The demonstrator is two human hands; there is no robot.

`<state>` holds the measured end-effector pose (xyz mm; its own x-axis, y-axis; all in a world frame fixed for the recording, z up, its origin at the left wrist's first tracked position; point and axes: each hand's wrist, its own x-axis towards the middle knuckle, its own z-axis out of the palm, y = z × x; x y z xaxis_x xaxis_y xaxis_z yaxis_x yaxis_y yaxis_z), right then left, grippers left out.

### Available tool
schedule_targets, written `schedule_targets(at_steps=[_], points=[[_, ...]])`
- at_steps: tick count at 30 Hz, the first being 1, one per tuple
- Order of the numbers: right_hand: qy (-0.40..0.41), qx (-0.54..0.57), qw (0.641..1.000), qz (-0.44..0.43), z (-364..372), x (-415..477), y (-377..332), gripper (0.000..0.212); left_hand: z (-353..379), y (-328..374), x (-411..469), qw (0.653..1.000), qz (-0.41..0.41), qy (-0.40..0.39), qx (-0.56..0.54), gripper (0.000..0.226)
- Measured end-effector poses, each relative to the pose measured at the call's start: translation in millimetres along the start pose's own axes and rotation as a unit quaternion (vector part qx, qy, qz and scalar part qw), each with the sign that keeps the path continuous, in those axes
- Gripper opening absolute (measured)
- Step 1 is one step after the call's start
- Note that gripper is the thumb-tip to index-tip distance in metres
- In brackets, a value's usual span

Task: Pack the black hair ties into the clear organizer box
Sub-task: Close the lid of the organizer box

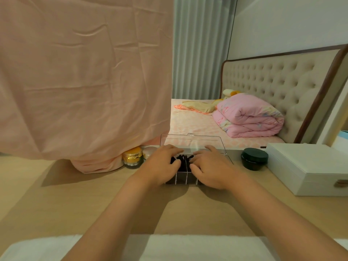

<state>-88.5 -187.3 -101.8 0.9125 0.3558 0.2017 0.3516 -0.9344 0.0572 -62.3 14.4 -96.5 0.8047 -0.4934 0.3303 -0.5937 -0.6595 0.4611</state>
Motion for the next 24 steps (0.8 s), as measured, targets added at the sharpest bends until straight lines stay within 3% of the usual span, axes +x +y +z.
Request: schedule_targets(at_steps=[4, 8, 13, 17, 21, 24], points=[[0.025, 0.217, 0.968, 0.122, -39.2, 4.8, 13.2, 0.047, -15.7, 1.1, 12.0, 0.996, -0.051, 0.011, -0.068, 0.046], [0.065, 0.243, 0.945, 0.208, -68.5, 9.5, 42.2, 0.034, -25.7, -2.5, 39.1, 0.990, -0.107, 0.004, -0.087, 0.051], [-0.014, 0.221, 0.928, 0.299, -52.1, 16.9, 78.5, 0.053, -19.9, -8.2, 65.5, 0.973, -0.197, -0.009, -0.123, 0.054], [-0.007, 0.321, 0.879, 0.352, -34.5, 22.3, 92.6, 0.065, -14.6, -6.6, 84.7, 0.958, -0.236, 0.005, -0.163, 0.051], [0.033, 0.429, 0.823, 0.371, -31.0, 28.0, 95.3, 0.062, -12.2, -8.0, 98.0, 0.945, -0.255, 0.037, -0.204, 0.020], [0.046, 0.500, 0.775, 0.382, -30.6, 31.0, 95.9, 0.058, -13.5, -7.6, 98.6, 0.943, -0.258, 0.038, -0.205, 0.044]])
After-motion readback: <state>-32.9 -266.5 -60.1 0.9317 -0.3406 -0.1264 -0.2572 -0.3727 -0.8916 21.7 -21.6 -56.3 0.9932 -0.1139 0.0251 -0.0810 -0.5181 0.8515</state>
